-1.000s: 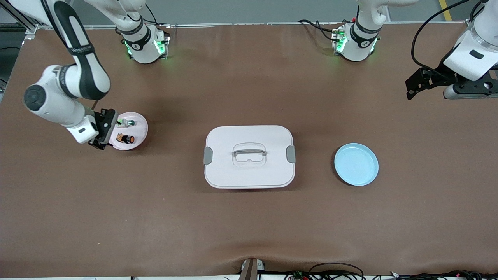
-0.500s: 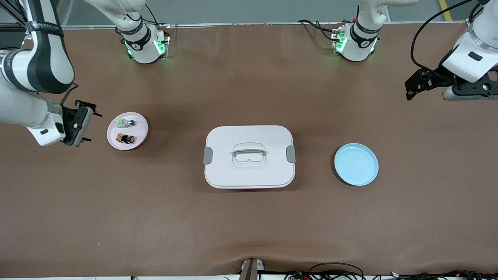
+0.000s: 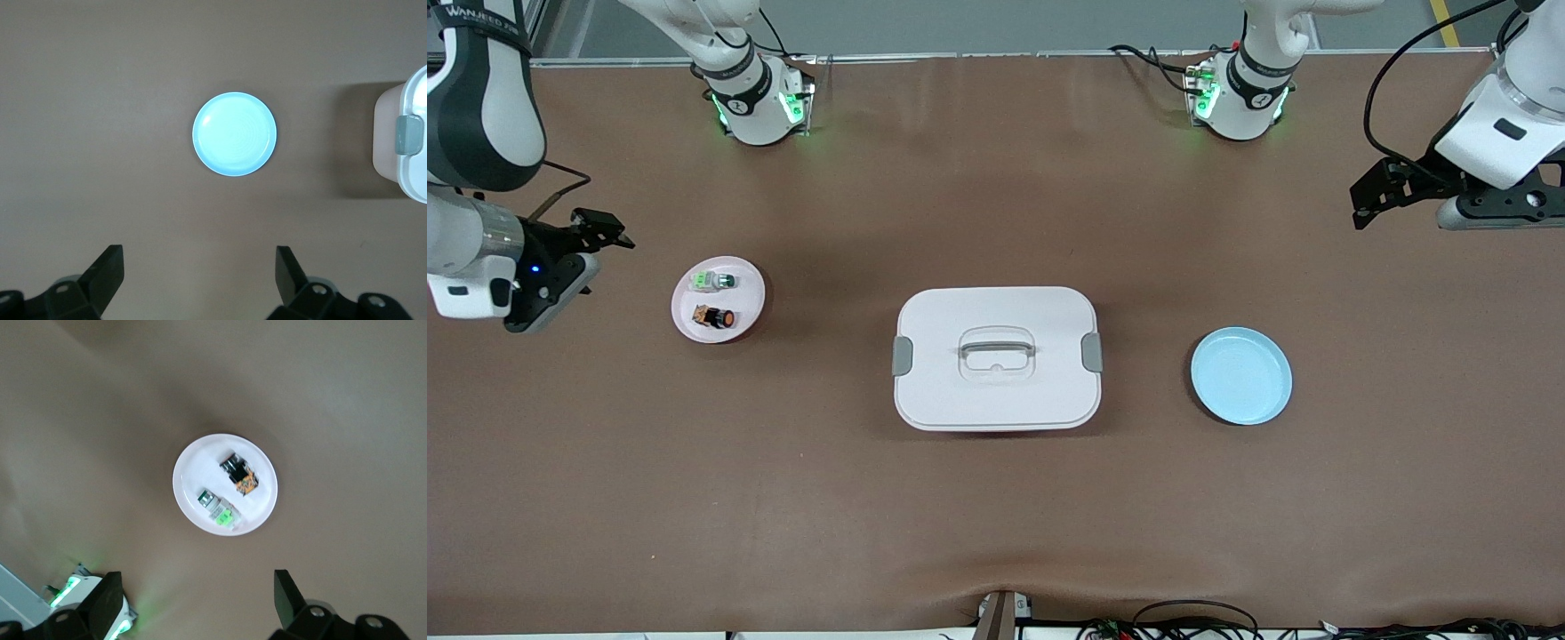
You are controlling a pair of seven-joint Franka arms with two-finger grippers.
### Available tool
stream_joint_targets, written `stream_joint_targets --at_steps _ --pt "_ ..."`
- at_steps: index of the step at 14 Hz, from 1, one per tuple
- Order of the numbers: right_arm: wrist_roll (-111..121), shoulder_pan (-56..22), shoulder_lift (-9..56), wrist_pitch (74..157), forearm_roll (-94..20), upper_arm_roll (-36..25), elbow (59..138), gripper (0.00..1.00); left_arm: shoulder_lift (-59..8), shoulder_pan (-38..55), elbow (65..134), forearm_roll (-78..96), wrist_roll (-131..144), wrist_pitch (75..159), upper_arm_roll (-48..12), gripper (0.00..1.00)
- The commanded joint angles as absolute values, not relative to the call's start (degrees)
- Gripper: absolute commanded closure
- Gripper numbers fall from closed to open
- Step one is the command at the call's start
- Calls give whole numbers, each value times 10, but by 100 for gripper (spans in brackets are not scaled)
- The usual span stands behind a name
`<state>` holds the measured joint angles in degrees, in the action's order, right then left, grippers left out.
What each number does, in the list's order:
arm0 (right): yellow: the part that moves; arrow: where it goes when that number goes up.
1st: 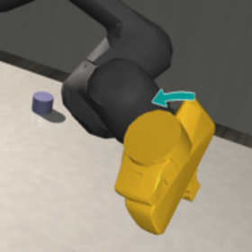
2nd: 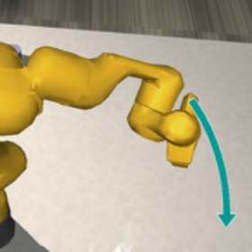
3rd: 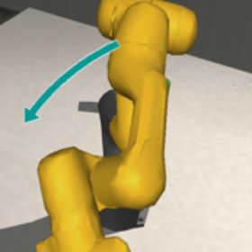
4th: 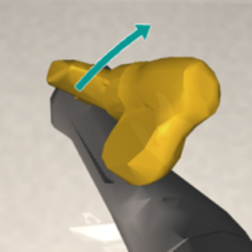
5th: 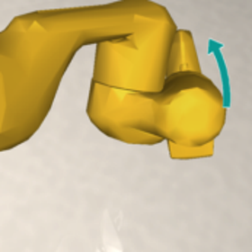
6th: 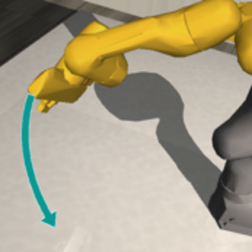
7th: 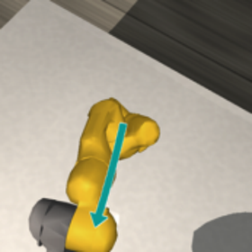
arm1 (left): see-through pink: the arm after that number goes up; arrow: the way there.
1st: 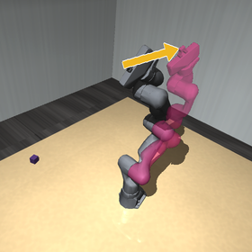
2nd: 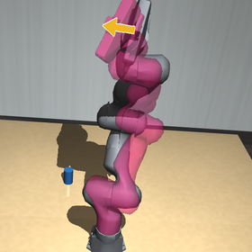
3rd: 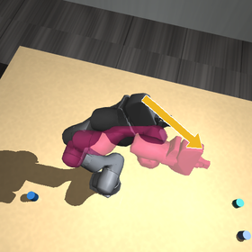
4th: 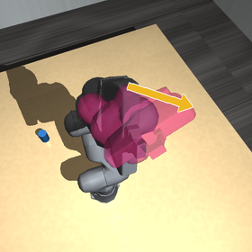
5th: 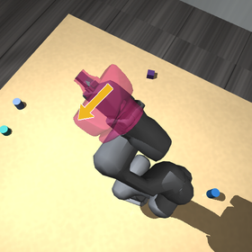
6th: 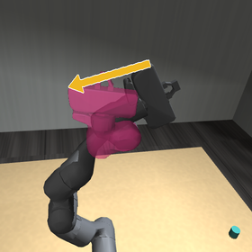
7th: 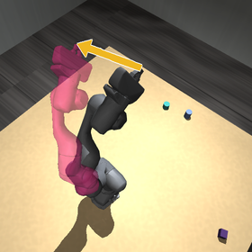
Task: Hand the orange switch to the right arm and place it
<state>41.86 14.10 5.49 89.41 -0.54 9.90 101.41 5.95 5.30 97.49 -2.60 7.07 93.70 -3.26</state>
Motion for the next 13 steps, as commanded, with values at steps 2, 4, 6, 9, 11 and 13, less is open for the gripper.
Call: stream_joint_targets --at_steps 2,4,6,9,11,13 --pt "273 141 62 861 11 108 971 0 61 55 974 -25 74 940 -33 0" --pt "232 141 63 858 11 106 955 0 61 55 974 -25 74 940 -33 0" --pt "159 146 65 849 4 104 946 0 61 54 974 -24 73 940 -33 0" --pt "96 149 63 828 4 101 912 0 61 54 974 -24 74 940 -33 0" --pt "95 162 62 805 4 100 879 0 61 54 974 -24 73 940 -33 0" --pt "88 170 62 802 2 100 859 0 61 53 975 -24 73 940 -33 0"
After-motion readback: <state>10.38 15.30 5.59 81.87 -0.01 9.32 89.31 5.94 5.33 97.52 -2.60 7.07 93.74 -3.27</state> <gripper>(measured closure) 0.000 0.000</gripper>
